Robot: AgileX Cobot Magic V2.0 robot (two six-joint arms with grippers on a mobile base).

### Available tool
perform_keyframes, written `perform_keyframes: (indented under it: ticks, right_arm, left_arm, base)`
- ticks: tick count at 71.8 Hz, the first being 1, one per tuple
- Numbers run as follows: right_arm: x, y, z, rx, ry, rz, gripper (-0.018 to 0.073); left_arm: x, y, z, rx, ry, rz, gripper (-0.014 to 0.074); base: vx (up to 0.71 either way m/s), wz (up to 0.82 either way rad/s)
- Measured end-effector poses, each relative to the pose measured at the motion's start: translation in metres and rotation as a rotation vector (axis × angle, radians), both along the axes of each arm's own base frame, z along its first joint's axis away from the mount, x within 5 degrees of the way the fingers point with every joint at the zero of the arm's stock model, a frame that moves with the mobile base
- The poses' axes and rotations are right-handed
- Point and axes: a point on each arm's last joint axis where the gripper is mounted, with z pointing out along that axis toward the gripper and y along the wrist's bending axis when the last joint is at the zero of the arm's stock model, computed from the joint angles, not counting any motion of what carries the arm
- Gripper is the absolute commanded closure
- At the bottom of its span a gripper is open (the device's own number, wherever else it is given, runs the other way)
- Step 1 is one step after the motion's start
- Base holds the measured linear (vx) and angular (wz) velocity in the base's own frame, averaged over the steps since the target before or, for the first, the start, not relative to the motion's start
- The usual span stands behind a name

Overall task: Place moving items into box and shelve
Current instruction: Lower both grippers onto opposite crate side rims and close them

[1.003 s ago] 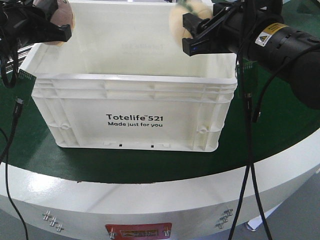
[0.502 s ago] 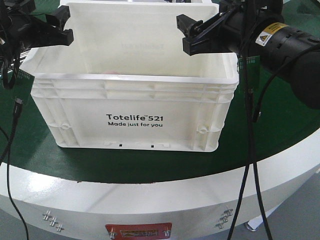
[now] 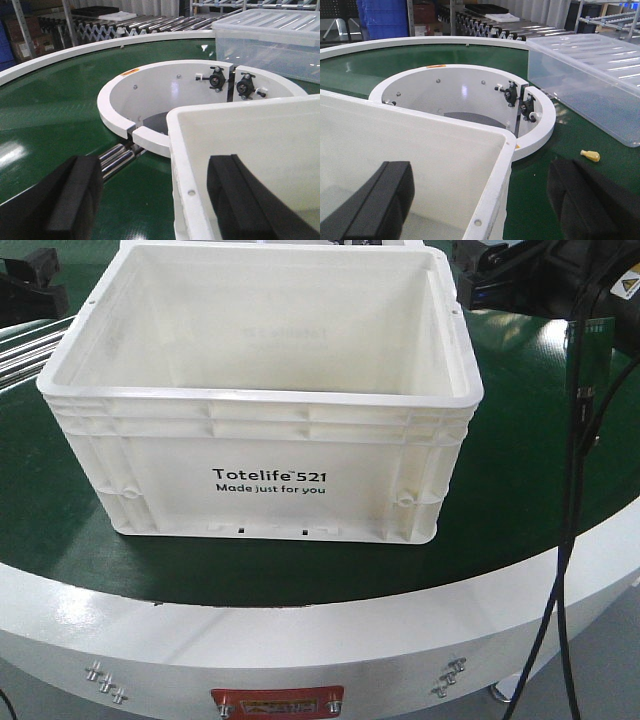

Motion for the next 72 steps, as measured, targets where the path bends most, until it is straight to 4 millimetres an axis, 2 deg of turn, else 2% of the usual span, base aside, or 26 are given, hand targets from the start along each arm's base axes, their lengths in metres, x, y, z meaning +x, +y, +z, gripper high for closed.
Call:
perform_keyframes:
  ticks: [8,16,27,38,44,54,72]
  right_arm:
    - [0.0,0.001,0.0,0.039,0.079,0.004,-0.0029]
    - [0.008,0.006,0.014,0.037,0.142,0.027,-0.002]
    - [0.032,0.017,0.037,0.068,0.245,0.041,0.0005]
    - [0.06,0.023,0.045,0.04,0.335,0.007,0.0015]
    - [0.073,0.024,0.042,0.027,0.395,-0.03,0.0015]
    - [0.087,0.027,0.027,0.0,0.494,-0.056,0.0015]
    - [0.098,0.031,-0.008,-0.025,0.676,-0.082,0.0015]
  left_arm:
    - [0.001,0.0,0.001,-0.014,0.095,-0.001,0.0052]
    - [0.01,-0.002,0.021,-0.016,0.152,-0.007,0.0074]
    - [0.036,-0.004,0.047,-0.012,0.219,-0.017,0.0082]
    - [0.061,-0.007,0.053,-0.006,0.288,-0.023,0.0082]
    - [0.07,-0.008,0.052,-0.005,0.321,-0.025,0.0082]
    - [0.08,-0.009,0.038,-0.016,0.397,-0.02,0.0082]
    - [0.09,-0.01,0.012,-0.014,0.522,-0.018,0.0082]
  base:
    - [0.0,0.0]
    - [0.0,0.0]
    - [0.0,0.0]
    - [0.0,0.0]
    - [0.0,0.0]
    - [0.0,0.0]
    - [0.0,0.0]
